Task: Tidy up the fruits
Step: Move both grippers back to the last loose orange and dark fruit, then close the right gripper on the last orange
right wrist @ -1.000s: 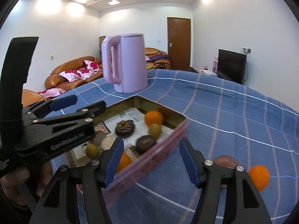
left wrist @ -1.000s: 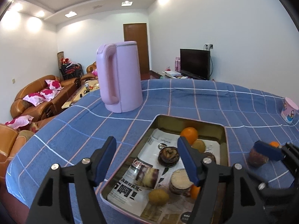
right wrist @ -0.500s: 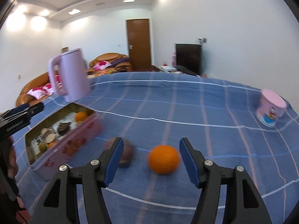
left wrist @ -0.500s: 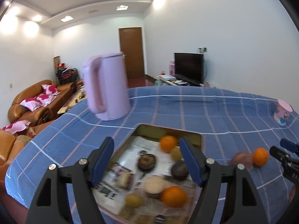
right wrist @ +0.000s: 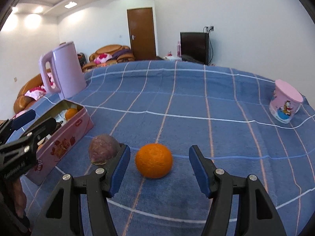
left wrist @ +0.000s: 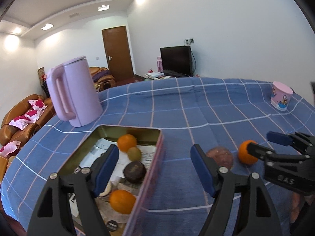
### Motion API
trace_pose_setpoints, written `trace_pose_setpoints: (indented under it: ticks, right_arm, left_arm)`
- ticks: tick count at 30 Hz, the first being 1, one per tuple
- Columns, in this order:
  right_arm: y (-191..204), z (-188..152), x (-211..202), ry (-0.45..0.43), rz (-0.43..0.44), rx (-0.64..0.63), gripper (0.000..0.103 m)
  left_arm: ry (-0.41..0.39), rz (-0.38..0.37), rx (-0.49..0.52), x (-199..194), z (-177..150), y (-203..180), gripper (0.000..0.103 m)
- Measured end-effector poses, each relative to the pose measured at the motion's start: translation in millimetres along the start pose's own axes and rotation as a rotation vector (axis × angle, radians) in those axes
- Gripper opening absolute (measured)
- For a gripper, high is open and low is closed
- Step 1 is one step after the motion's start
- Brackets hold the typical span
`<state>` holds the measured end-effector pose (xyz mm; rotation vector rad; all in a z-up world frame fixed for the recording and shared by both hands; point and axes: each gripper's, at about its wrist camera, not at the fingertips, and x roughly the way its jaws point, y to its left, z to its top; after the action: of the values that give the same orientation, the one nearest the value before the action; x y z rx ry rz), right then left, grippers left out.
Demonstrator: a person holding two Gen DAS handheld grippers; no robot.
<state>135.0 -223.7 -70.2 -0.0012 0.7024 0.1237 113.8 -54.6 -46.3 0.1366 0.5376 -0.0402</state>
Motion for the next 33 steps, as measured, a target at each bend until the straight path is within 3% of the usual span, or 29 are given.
trace_pose_setpoints:
  ticks: [11,13,15,33]
  right_arm:
    - [-3,1,34,0.148,0.081,0.031,0.064]
    - [-1,0,38,0.176,0.1,0.024,0.058]
    - [-1,0,37,0.171,0.108,0.029,0.049]
    - [-43,-1,1,0.0,0.018,0.237,0.048]
  left_arm:
    - [0.016,-0.023,0.041,6,-5,-21,0.078]
    - [0.018,-0.026,0.044,7,-5,-22,0.078]
    - [0.02,-0.032,0.045,8,-5,-24,0.078]
    - [0.096,-0.125,0.087,28,1,-58,0.08]
